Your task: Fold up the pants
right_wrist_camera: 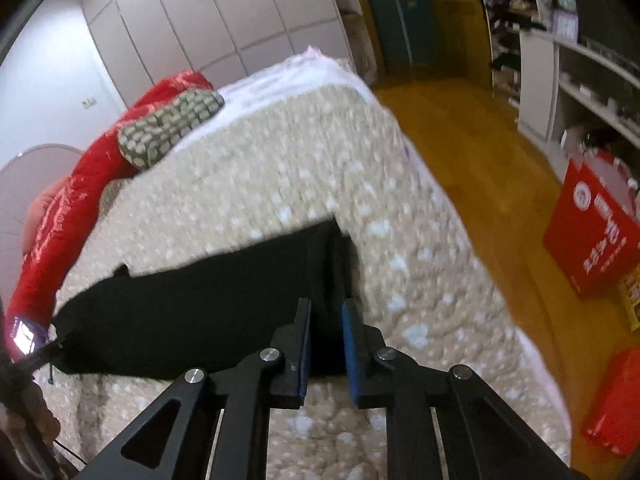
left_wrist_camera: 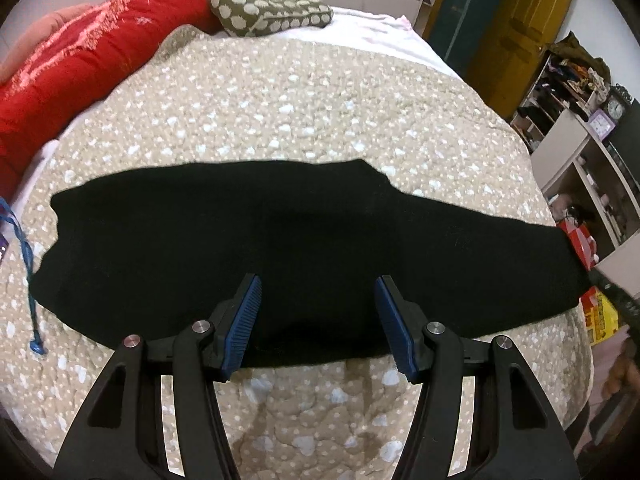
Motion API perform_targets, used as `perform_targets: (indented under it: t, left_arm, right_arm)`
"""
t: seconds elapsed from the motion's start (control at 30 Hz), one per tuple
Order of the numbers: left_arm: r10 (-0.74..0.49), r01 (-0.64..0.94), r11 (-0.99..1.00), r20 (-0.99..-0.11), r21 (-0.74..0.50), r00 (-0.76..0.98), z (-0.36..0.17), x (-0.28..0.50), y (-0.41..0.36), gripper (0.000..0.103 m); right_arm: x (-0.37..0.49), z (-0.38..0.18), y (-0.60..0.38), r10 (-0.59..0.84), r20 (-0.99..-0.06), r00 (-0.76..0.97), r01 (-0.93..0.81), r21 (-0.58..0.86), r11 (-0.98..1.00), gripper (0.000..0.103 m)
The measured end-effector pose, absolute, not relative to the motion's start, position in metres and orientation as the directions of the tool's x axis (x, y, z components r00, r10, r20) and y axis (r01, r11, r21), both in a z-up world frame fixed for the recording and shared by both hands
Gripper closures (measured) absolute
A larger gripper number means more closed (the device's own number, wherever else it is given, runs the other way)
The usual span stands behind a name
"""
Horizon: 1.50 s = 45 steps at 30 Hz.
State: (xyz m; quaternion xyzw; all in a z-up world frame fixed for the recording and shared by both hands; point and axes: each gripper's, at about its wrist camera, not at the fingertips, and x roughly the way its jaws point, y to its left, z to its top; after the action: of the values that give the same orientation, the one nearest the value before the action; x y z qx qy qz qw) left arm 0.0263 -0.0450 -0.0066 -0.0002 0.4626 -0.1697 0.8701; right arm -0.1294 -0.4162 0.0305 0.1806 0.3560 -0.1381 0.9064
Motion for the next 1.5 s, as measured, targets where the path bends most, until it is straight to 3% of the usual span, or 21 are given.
perform_targets:
  t: [0.13, 0.33, 0.5, 0.63, 0.87, 1.13, 1.5]
  left_arm:
    - [-0.282, 0.287, 0.947, -0.806, -0.146, 0.52, -0.007, 0.027, -0.05, 0.044]
    - [-0.274, 0.294, 0.947, -0.806, -0.131, 0.525, -0.013, 0.023, -0.062, 0.044]
    - [-0.254, 0.296, 0.949, -0.818, -0.108, 0.516, -0.024, 0.023, -0.07, 0.044]
    - [-0.257, 0.291, 0.95, -0.82, -0.116, 0.512, -0.028, 0.024, -0.072, 0.035]
    - [-0.233, 0.283, 0.955, -0.818, -0.09, 0.526, -0.022, 0.016, -0.08, 0.034]
    - [-0.219, 0.285, 0.956, -0.815, -0.07, 0.536, -0.023, 0.005, -0.089, 0.034]
    - [-0.238, 0.315, 0.946, -0.813, -0.071, 0.531, -0.019, -0.008, -0.104, 0.034]
  right_arm:
    - [-0.117, 0.049, -0.391, -0.106, -0.659, 0.745, 0.311, 0.201, 0.929, 0.089]
    - [-0.088, 0.024, -0.357, -0.069, -0.705, 0.706, 0.231, 0.138, 0.963, 0.089]
    - [-0.079, -0.003, -0.362, -0.102, -0.752, 0.651, 0.269, 0.102, 0.958, 0.089]
    - [-0.082, -0.008, -0.374, -0.086, -0.752, 0.654, 0.28, 0.135, 0.95, 0.089]
    - [-0.101, 0.009, -0.375, -0.114, -0.737, 0.666, 0.276, 0.102, 0.956, 0.075]
    - [-0.116, -0.003, -0.382, -0.164, -0.758, 0.632, 0.301, 0.045, 0.953, 0.074]
    - [-0.128, 0.005, -0.386, -0.134, -0.737, 0.662, 0.291, 0.088, 0.953, 0.072]
